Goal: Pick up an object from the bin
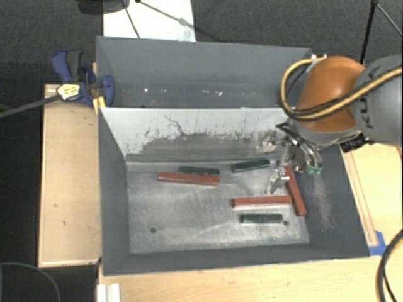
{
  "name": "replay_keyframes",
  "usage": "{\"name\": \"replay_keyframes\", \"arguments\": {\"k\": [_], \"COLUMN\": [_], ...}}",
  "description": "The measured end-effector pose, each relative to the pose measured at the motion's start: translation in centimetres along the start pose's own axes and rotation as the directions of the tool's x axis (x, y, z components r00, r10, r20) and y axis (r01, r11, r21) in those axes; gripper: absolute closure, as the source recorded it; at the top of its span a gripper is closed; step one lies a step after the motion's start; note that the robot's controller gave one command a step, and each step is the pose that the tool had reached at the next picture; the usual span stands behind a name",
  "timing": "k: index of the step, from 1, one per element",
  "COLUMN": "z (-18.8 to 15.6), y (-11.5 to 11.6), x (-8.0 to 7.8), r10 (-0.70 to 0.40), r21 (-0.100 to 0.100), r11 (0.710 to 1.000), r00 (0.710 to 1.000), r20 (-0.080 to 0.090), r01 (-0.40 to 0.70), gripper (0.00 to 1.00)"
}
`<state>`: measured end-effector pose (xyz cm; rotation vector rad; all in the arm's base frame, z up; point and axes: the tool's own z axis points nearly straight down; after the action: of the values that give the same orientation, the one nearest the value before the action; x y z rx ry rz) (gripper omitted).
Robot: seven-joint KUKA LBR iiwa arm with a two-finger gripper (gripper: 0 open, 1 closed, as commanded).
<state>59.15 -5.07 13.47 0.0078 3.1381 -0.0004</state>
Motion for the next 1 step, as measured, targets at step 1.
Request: {"name": "replay_keyframes", "arguments": {"k": [1], "z": [5.83], "y": [-0.35], "x": [4.74], "r10": [-0.062], "r21": [0.002], "r11": [0.998], "r00": [0.998], "r20": [0.016], "r01": [0.062], "gripper": [1.0]}}
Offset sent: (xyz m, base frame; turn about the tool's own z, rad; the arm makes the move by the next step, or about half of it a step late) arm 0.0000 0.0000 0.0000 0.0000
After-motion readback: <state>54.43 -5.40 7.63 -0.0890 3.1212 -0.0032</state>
